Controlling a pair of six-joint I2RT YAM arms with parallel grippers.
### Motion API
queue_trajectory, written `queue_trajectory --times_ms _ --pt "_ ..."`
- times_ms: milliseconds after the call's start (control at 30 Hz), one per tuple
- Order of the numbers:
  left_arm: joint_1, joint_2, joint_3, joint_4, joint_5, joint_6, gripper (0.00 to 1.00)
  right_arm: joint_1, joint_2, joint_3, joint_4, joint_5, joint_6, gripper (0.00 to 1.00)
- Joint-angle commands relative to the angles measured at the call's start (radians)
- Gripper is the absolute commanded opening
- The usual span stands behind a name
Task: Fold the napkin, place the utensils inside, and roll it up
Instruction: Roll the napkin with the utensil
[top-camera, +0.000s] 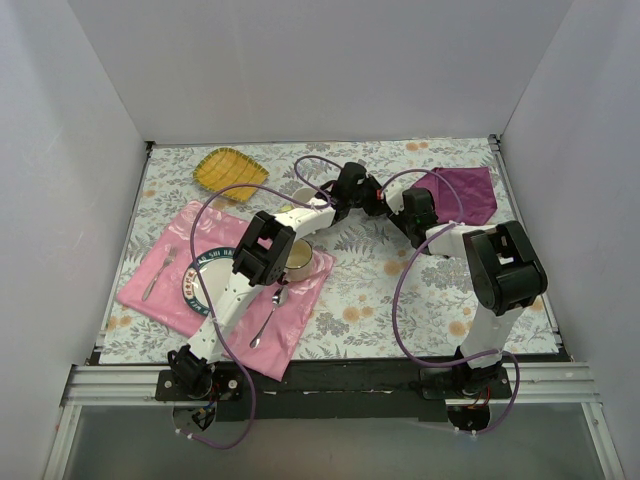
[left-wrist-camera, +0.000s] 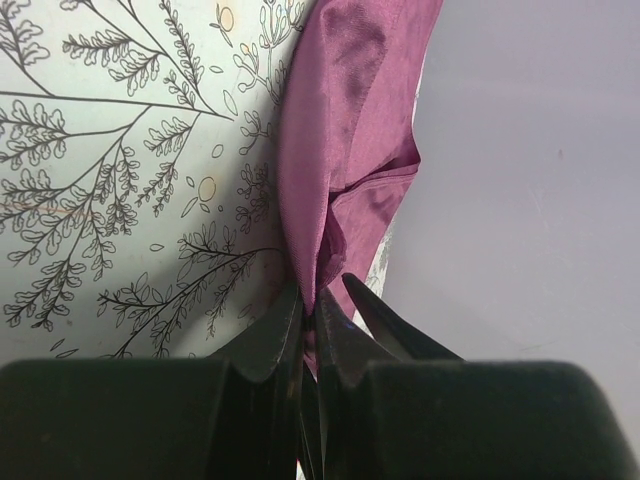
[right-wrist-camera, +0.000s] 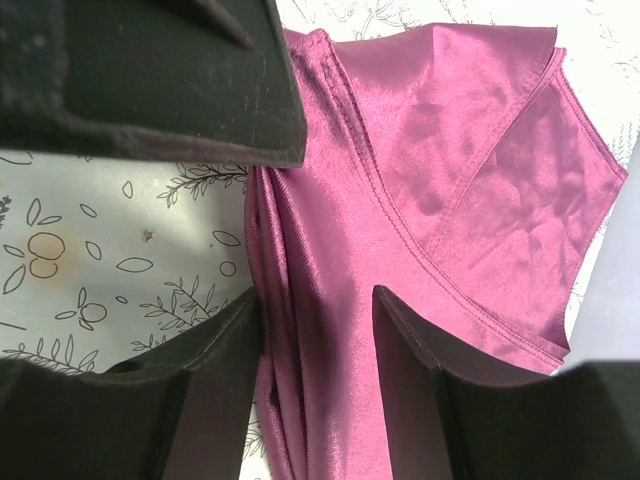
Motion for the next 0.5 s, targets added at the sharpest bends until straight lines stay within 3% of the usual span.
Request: queue_trajectory --times_ms 0,200,467 --pt "0.013 -0.014 0.038 -0.011 0.022 -0.001 0.01 -0.001 0.042 -0.013 -0.058 0.016 -0.012 0.55" --pt "0.018 -0.014 0.03 -0.005 0.028 -0.004 0.01 0.0 0.073 0.005 -0.091 0.039 -0.012 0.49" --pt "0.029 -0.016 0.027 -0.008 0.048 -0.001 0.01 -0.001 0.09 0.045 -0.155 0.008 0.011 0.28"
